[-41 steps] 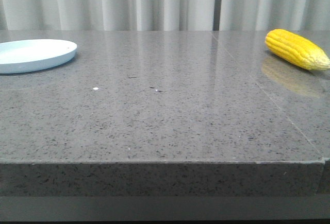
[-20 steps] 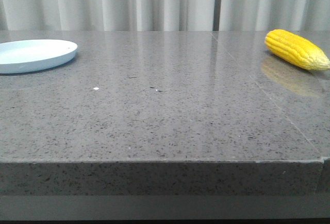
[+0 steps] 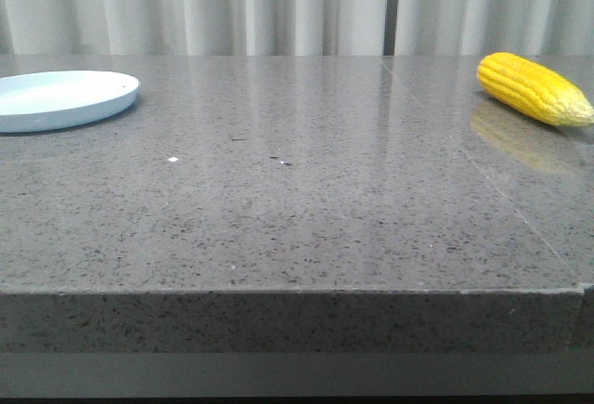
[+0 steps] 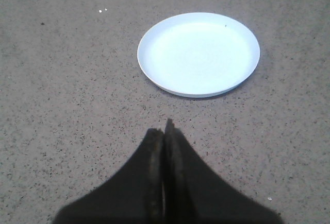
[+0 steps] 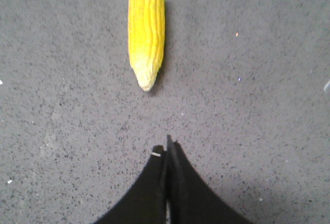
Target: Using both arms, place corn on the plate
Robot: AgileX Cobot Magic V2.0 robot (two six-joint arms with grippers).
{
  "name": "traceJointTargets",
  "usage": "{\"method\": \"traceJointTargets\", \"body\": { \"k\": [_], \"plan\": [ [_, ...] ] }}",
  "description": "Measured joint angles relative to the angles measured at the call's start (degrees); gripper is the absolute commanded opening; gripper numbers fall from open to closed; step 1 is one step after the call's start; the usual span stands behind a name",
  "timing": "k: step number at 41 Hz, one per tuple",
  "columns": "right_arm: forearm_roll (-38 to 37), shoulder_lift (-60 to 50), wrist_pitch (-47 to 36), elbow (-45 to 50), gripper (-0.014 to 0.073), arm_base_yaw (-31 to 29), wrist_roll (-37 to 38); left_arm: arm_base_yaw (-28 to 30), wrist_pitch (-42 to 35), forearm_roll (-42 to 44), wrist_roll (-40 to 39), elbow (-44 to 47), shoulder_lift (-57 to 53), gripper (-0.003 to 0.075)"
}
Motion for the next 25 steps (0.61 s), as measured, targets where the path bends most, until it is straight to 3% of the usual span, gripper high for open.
{"method": "traceJointTargets", "body": {
  "k": [7,9,13,16,19,23,25],
  "plan": [
    [0.0,3.1,0.9,0.0,-0.0018,0.0,-0.3,0.0,0.0,0.0,0.0,0.0,4.1,-0.0020],
    [0.0,3.7,1.2,0.0,0.0059,0.0,-0.3,0.0,0.0,0.0,0.0,0.0,5.1,-0.0019],
    [0.0,4.9,2.2,-0.1,0.0311,0.0,-0.4,0.0,0.0,0.0,0.0,0.0,7.2,0.0028],
    [0.0,5.4,2.6,-0.3,0.0504,0.0,-0.4,0.0,0.0,-0.1,0.0,0.0,8.4,0.0138],
    [0.0,5.5,3.0,-1.0,0.0633,0.0,-0.4,0.0,0.0,-0.2,0.0,0.0,9.4,0.0321],
    [0.0,5.5,3.5,-1.5,0.0654,0.0,-0.5,0.0,-0.1,-0.2,0.0,0.0,10.5,0.0524],
    [0.0,5.5,3.6,-1.8,0.0642,0.0,-0.5,0.0,-0.1,-0.2,0.0,0.0,10.9,0.0574]
  ]
}}
